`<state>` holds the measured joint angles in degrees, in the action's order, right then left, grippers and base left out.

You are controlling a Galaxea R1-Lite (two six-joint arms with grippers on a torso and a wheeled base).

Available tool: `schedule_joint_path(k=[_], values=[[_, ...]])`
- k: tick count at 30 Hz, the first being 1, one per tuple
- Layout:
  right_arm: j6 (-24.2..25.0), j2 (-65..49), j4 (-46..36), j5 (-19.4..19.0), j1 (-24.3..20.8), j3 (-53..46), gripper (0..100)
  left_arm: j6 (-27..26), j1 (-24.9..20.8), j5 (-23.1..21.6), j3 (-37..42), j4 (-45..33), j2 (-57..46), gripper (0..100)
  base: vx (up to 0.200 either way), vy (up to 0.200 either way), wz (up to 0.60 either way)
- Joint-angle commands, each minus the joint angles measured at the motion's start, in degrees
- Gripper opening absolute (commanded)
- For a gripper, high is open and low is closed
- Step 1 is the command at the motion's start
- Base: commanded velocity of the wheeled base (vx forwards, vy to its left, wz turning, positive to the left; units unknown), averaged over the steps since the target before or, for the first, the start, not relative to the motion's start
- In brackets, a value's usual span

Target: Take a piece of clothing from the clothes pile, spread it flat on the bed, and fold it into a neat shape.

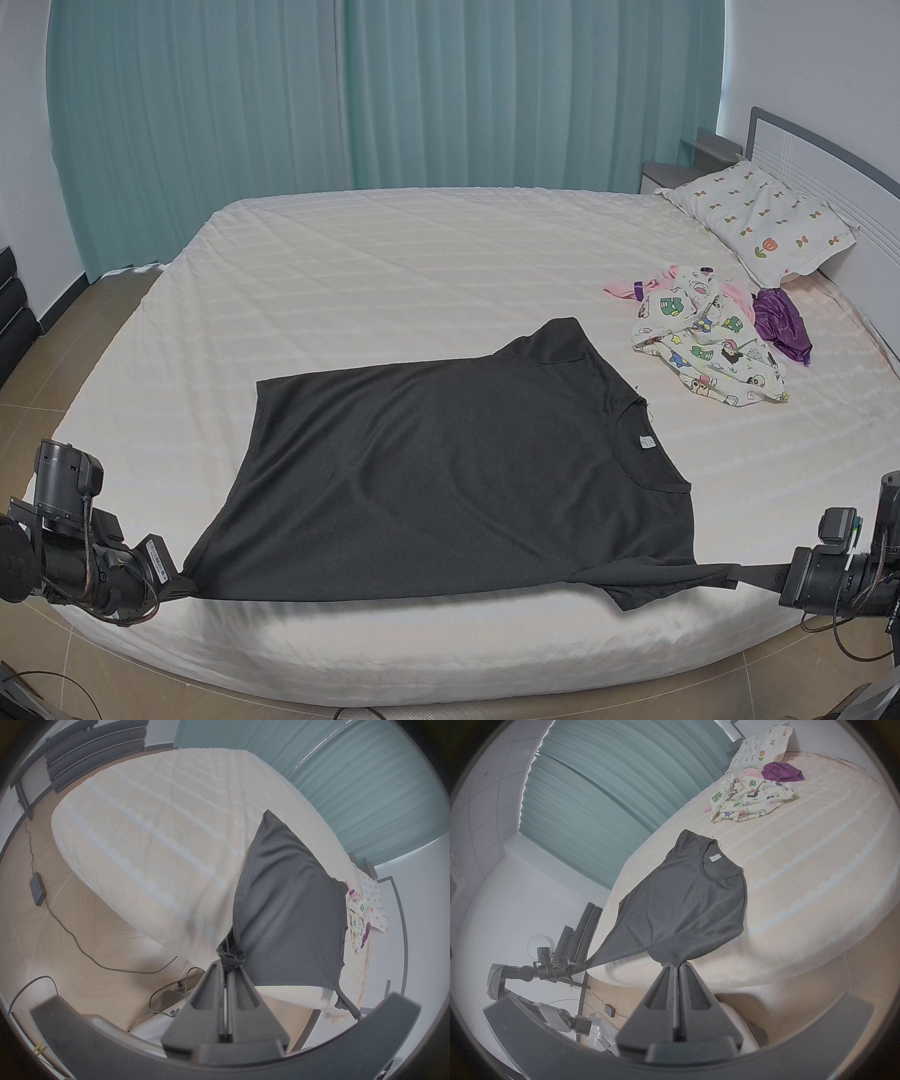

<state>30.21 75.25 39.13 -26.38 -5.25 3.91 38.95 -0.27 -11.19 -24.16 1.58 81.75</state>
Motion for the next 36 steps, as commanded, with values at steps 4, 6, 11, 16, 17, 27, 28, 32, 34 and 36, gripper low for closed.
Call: schedule_joint_path(k=[4,6,11,16,17,27,28,32,34,36], values=[[-1.2,0.0,-1.6,0.0,0.1,0.1,0,-2.8,0.1,-0.1,-0.1,-3.3,-0.8,0,0.0,0.0,0.0],[-1.4,-0.1,-1.8,-0.1,0.3,0.1,0,-3.1,0.1,-0.1,-0.4,-4.3,-1.3,0,0.0,0.0,0.0],[-4.0,0.0,-3.1,-0.1,1.8,0.1,0,-4.1,0.1,0.0,-0.6,-6.0,-2.0,0,0.0,0.0,0.0],[-4.9,-1.2,-7.9,-0.1,2.2,1.7,0,-5.8,0.4,-0.1,-0.6,-7.6,-2.1,0,0.0,0.0,0.0],[-5.3,-1.8,-9.6,-0.1,2.3,2.2,0,-5.9,0.4,-0.1,-0.6,-7.6,-2.1,0,0.0,0.0,0.0],[-7.0,-7.0,-22.3,-3.1,3.2,7.4,0,-7.5,0.4,-0.1,-0.8,-10.1,-2.0,0,0.0,0.0,0.0],[-7.0,-6.8,-22.3,-3.2,3.4,7.5,0,-7.5,0.4,-0.1,-0.9,-10.0,-2.0,0,0.0,0.0,0.0],[-6.6,-6.4,-21.9,-4.8,4.4,8.3,0,-7.0,0.4,-0.2,-1.9,-9.9,-2.5,0,0.0,0.0,0.0],[-6.1,-6.3,-22.0,-6.3,4.4,9.5,0,-6.6,0.4,-0.2,-2.8,-9.8,-2.6,0,0.0,0.0,0.0],[-6.0,-5.5,-22.0,-6.7,4.3,10.9,0,-5.2,0.4,-0.2,-3.7,-9.6,-2.4,0,0.0,0.0,0.0]])
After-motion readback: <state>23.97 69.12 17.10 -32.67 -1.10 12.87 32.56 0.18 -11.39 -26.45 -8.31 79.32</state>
